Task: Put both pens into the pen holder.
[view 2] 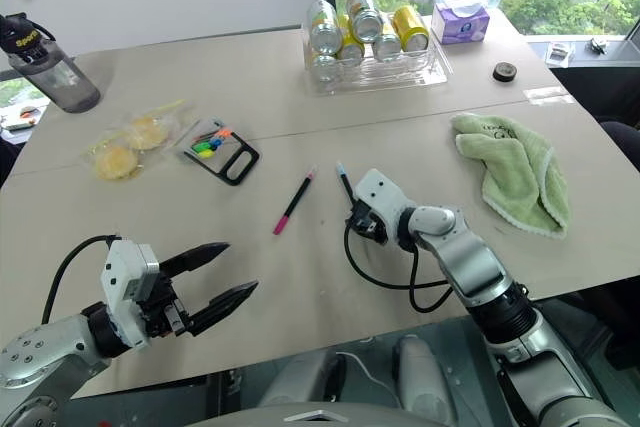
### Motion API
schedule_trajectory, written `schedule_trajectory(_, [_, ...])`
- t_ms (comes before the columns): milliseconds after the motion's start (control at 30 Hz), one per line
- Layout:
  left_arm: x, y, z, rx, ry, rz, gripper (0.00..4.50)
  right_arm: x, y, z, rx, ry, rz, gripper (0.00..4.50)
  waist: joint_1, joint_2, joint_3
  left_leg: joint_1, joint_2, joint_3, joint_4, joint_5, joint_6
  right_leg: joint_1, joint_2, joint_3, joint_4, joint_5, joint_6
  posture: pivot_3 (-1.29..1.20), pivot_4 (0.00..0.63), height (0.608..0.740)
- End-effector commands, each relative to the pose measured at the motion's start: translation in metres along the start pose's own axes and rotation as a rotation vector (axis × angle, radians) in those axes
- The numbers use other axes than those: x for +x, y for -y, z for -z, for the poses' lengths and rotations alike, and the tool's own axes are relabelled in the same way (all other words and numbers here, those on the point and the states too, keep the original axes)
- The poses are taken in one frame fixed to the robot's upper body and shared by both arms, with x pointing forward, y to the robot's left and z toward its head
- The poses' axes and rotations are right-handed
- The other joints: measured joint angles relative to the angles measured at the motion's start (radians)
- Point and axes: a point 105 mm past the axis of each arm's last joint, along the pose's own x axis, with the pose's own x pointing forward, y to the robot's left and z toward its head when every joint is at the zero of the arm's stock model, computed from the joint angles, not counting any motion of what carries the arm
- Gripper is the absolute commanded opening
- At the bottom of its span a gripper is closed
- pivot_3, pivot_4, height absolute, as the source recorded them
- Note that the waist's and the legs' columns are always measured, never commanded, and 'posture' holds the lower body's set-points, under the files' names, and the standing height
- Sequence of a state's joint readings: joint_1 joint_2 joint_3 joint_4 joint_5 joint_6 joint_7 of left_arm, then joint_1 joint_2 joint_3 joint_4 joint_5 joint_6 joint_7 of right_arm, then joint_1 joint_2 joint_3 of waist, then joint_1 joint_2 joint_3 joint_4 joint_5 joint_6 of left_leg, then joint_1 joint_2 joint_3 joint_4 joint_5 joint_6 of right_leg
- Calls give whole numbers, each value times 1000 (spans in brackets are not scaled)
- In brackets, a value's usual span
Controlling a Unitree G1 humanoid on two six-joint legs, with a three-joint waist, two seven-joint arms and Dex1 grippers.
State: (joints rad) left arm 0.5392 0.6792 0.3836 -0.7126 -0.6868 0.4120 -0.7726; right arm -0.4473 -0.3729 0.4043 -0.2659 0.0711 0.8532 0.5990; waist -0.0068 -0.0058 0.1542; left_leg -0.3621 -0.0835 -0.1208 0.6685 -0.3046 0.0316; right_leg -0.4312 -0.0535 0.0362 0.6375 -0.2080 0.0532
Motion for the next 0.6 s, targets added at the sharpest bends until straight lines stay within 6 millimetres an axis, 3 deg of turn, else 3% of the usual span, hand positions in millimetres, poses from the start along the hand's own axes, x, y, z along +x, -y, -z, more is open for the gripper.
schedule_trajectory(33, [0,2,-4,26,4,-1,4500,-8,15,25,7,-113,88,797,2,0,0,0,0,0,0,0,0,0,0,-1,0,0,0,0,150,739])
schedule_trajectory(100, [1,1,-4,32,0,4,4500,-9,18,26,8,-113,110,27,3,-1,0,0,0,-1,0,0,0,1,-1,-1,0,0,0,0,150,739])
schedule_trajectory(233, [7,1,-6,43,0,28,4500,-9,37,17,75,-62,246,27,2,-1,0,1,0,-1,1,1,-1,2,0,-2,0,0,0,0,150,739])
schedule_trajectory(400, [15,-2,-12,38,33,46,4500,-16,44,0,97,35,304,27,2,0,0,1,-1,-1,1,1,-2,1,0,-2,1,0,0,0,150,739])
schedule_trajectory(500, [25,-12,-27,-15,144,-1,4500,-22,38,-26,74,185,258,27,-1,1,1,0,-1,-2,1,1,-2,1,0,-3,1,0,0,0,150,739])
schedule_trajectory(600, [38,-33,-55,-167,371,-105,4500,-28,19,-53,65,361,137,27,-6,1,1,0,0,-2,1,1,-2,-1,0,-2,2,0,0,0,150,739])
